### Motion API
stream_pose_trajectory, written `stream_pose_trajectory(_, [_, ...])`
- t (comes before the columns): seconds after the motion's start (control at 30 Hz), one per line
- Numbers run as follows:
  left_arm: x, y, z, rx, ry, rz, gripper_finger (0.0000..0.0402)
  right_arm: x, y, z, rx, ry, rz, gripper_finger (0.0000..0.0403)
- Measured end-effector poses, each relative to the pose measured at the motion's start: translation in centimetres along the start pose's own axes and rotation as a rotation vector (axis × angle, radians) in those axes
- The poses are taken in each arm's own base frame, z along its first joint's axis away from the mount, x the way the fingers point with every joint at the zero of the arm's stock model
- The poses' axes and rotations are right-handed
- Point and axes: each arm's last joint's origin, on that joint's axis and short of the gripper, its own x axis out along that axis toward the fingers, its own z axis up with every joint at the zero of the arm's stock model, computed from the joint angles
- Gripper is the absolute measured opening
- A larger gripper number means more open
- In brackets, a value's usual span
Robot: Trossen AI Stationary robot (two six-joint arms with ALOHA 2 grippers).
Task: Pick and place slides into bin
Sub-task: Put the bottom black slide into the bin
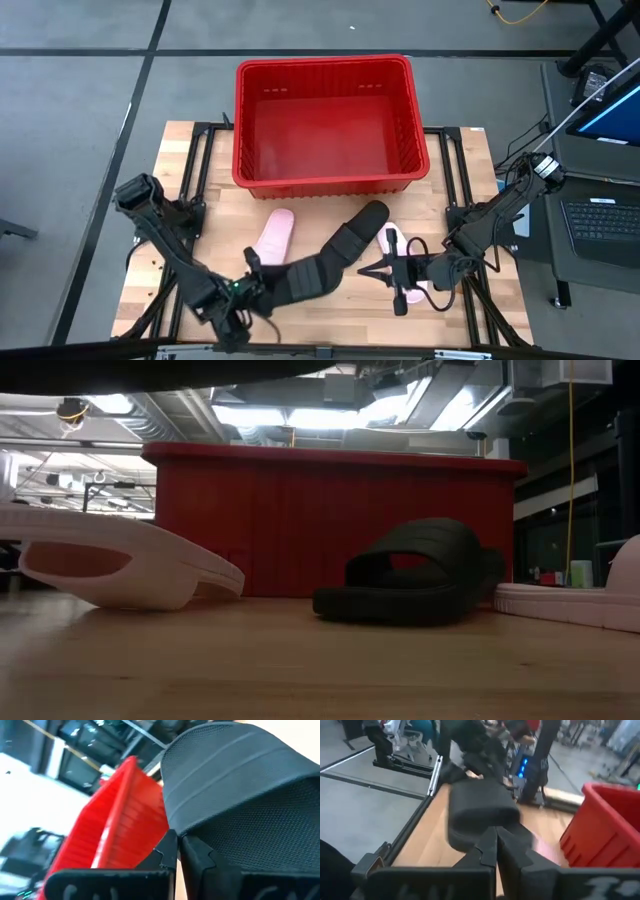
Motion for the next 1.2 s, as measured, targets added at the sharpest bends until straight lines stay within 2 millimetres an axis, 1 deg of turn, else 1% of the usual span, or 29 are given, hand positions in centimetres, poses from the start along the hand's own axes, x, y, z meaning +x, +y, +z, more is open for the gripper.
stream_pose_trajectory(0.23, [4.5, 2.1, -0.1, 0.028, 0.094, 0.176, 0.0003, 0.1, -0.2, 0.6, -0.102, -0.055, -0.011, 0.001])
stream_pose_trajectory(0.37, [6.8, 3.2, 0.0, 0.01, 0.135, 0.254, 0.0003, 0.4, -0.9, 1.3, -0.092, -0.107, -0.042, 0.001])
stream_pose_trajectory(0.5, [8.5, 4.1, 0.5, 0.009, 0.156, 0.285, 0.0003, 1.0, -1.9, 1.7, -0.076, -0.139, -0.086, 0.001])
stream_pose_trajectory(0.6, [9.3, 4.7, 1.1, 0.017, 0.159, 0.301, 0.0003, 1.5, -3.0, 1.9, -0.064, -0.136, -0.127, 0.0014])
stream_pose_trajectory(0.67, [9.6, 5.3, 1.5, 0.016, 0.16, 0.313, 0.0003, 1.7, -3.7, 2.4, -0.053, -0.137, -0.17, 0.0026])
stream_pose_trajectory(0.77, [9.9, 6.7, 1.9, 0.0, 0.161, 0.33, 0.0003, 1.9, -4.5, 3.0, -0.062, -0.129, -0.204, 0.0054])
stream_pose_trajectory(0.9, [10.2, 8.9, 2.0, -0.05, 0.171, 0.358, 0.0003, 1.8, -5.2, 4.3, -0.12, -0.124, -0.262, 0.0104])
stream_pose_trajectory(0.97, [10.4, 9.9, 1.9, -0.076, 0.178, 0.374, 0.0003, 1.9, -5.3, 4.6, -0.153, -0.095, -0.315, 0.0127])
stream_pose_trajectory(1.03, [10.7, 10.8, 1.7, -0.096, 0.187, 0.387, 0.0003, 2.5, -5.1, 4.8, -0.198, -0.061, -0.363, 0.0143])
stream_pose_trajectory(1.2, [12.1, 12.3, 1.3, -0.132, 0.199, 0.386, 0.0003, 5.2, -4.3, 5.5, -0.359, 0.033, -0.485, 0.0158])
